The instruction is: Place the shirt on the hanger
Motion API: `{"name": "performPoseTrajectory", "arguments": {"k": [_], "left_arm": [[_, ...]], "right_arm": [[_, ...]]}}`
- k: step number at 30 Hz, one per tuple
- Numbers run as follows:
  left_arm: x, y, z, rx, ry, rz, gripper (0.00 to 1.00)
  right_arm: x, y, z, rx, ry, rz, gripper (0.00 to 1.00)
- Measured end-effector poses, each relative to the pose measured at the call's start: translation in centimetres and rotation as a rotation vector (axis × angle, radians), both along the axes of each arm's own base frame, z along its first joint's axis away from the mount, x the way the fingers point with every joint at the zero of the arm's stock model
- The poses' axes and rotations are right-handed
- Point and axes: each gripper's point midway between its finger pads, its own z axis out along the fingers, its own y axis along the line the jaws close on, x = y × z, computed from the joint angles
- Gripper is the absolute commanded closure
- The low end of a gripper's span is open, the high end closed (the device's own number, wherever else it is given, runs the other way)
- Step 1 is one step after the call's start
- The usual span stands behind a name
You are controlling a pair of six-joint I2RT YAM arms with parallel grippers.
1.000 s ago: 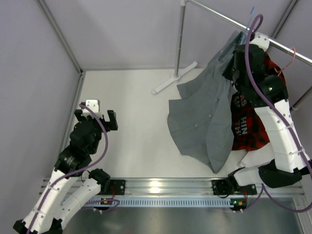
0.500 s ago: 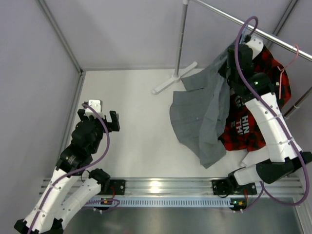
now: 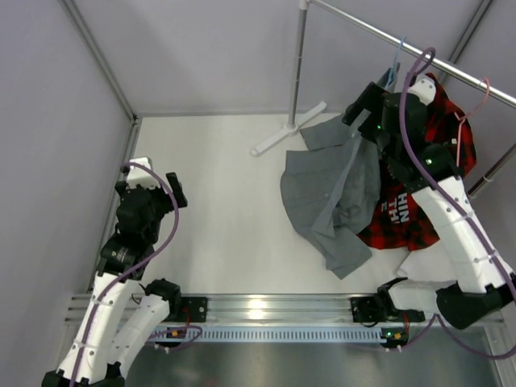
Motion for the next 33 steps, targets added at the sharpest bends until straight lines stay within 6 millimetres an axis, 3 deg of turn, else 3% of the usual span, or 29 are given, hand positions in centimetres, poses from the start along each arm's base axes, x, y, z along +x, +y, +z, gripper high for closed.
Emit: {"name": "performPoseTrajectory", "arguments": {"k": [3, 7, 9, 12, 16, 23, 33], "left_arm": [[0.0, -0.1, 0.0, -0.007, -0.002, -0.003, 0.02], [-0.4, -0.9, 0.2, -0.024, -0.008, -0.054, 0.02], [-1.0, -1.8, 0.3, -0.043, -0.012, -0.109, 0.02], [-2.1, -2.8, 0.9, -0.069, -0.034, -0.181, 0.02], [-3.4, -2.9, 1.6, -0.074, -0.054, -0.206, 0.02], [-5.5, -2.4, 1.9, -0.051, -0.038, -0.216, 0.02], [-8.2, -1.5, 4.7, -0.049, -0.135, -0.218, 0.02]], "right_arm": [[-3.0, -0.6, 1.2, -0.014, -0.047, 0.062, 0.0], [-8.9, -2.5, 2.6, -0.077, -0.14, 0.158, 0.01], [-11.8, -3.5, 1.6, -0.117, -0.171, 0.196, 0.01], [-15.6, -5.0, -1.5, -0.171, -0.187, 0.23, 0.01], [-18.8, -6.4, -5.2, -0.212, -0.165, 0.258, 0.01], [-21.9, -7.8, -5.5, -0.234, -0.196, 0.264, 0.0], [-22.2, -9.2, -6.2, -0.321, -0.157, 0.233, 0.01]]}}
